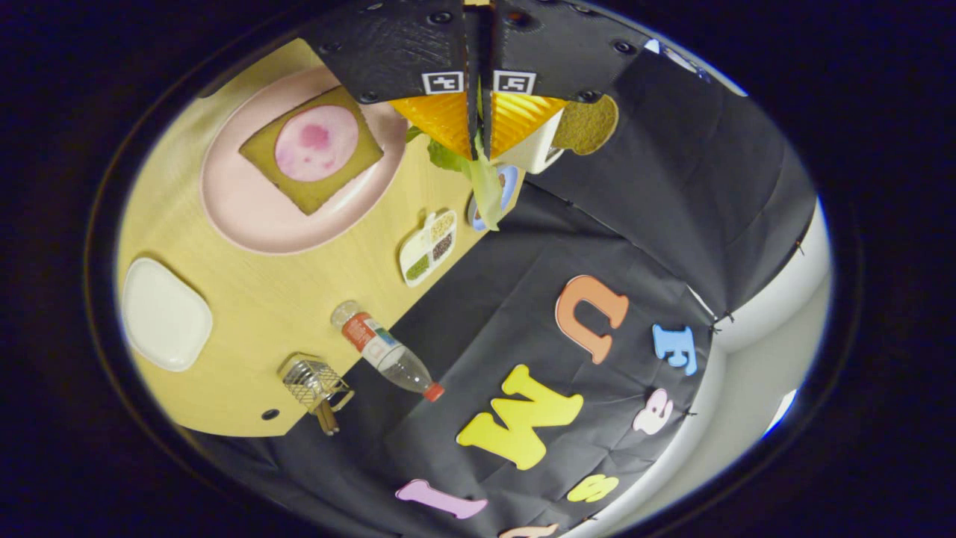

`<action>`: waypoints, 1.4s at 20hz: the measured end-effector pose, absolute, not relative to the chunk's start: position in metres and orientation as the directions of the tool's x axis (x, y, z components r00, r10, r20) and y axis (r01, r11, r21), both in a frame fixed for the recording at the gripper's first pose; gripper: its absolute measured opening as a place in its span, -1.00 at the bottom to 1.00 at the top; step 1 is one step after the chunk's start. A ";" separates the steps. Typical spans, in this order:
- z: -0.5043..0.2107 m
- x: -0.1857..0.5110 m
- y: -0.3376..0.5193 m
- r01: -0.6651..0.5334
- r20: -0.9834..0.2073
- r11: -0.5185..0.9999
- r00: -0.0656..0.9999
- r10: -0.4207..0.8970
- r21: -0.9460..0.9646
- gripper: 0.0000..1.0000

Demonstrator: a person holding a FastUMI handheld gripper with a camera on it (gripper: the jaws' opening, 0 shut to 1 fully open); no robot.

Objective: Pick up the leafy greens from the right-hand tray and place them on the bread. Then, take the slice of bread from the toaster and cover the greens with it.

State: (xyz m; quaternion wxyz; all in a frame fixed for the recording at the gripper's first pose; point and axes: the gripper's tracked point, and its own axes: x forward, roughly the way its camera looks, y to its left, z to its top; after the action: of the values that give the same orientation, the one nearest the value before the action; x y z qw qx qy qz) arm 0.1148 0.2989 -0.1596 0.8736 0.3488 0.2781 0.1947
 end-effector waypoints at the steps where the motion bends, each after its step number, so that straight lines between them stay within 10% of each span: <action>1: -0.166 0.116 0.293 -0.136 -0.360 0.693 0.775 0.519 0.708 -1.00; 14: -0.229 0.130 0.205 -0.003 -0.506 0.816 0.783 0.361 0.578 -0.87; 22: -0.157 0.124 0.168 -0.074 -0.350 0.931 0.913 0.207 0.357 0.80; 28: -0.063 0.082 0.222 -0.133 -0.098 0.987 0.985 0.142 0.093 0.91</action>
State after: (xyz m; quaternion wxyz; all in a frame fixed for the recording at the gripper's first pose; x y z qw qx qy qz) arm 0.0824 0.2223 -0.0626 0.9953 0.0429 0.0521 0.0692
